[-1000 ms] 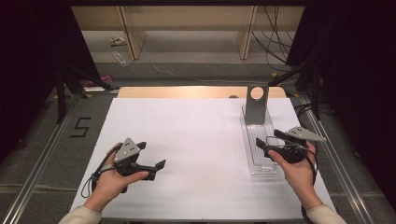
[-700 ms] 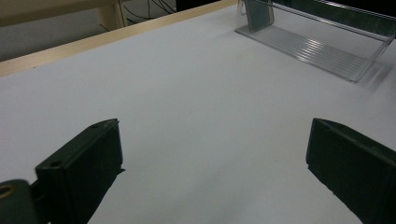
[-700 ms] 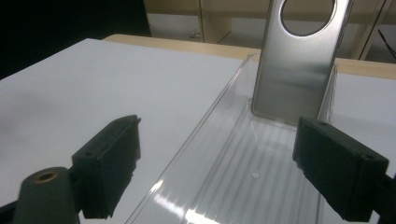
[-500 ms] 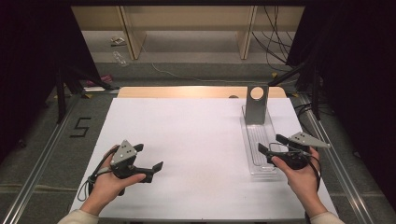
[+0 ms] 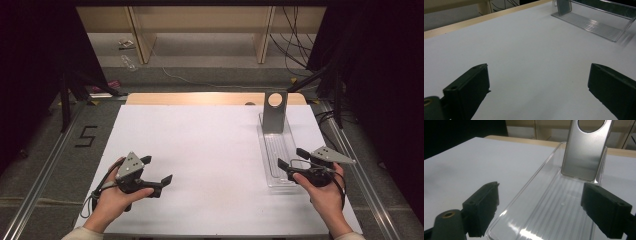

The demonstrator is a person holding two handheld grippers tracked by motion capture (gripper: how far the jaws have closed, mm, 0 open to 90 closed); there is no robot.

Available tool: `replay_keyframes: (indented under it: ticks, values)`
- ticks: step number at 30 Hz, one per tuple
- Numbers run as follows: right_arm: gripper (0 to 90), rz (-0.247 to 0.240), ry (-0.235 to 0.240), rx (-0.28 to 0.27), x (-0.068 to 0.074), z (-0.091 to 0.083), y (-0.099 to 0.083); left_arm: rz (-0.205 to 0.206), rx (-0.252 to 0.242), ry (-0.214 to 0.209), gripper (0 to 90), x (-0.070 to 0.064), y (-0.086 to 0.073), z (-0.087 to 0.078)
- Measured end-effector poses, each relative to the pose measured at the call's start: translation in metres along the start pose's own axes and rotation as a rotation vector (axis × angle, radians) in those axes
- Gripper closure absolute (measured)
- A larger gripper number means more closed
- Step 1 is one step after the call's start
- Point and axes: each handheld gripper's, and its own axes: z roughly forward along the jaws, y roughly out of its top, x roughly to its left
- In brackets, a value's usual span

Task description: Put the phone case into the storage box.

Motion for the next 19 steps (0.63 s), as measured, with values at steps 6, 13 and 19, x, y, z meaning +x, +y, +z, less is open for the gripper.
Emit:
replay_keyframes:
  ticks: [6,13,19]
  values:
    - [16.2,-0.012,0.002,-0.025,0.0009,-0.0026,0.0002,0.0,0.001,-0.001,3.5,0.0001,-0.0009,0.0001]
    - [16.2,-0.018,0.003,-0.031,0.0005,-0.0031,-0.0002,-0.005,0.004,-0.001,3.8,0.0002,-0.0021,0.0011]
    - [16.2,-0.018,-0.011,-0.035,-0.0013,-0.0026,-0.0016,-0.007,0.011,0.0,4.2,0.0007,-0.0037,0.0026]
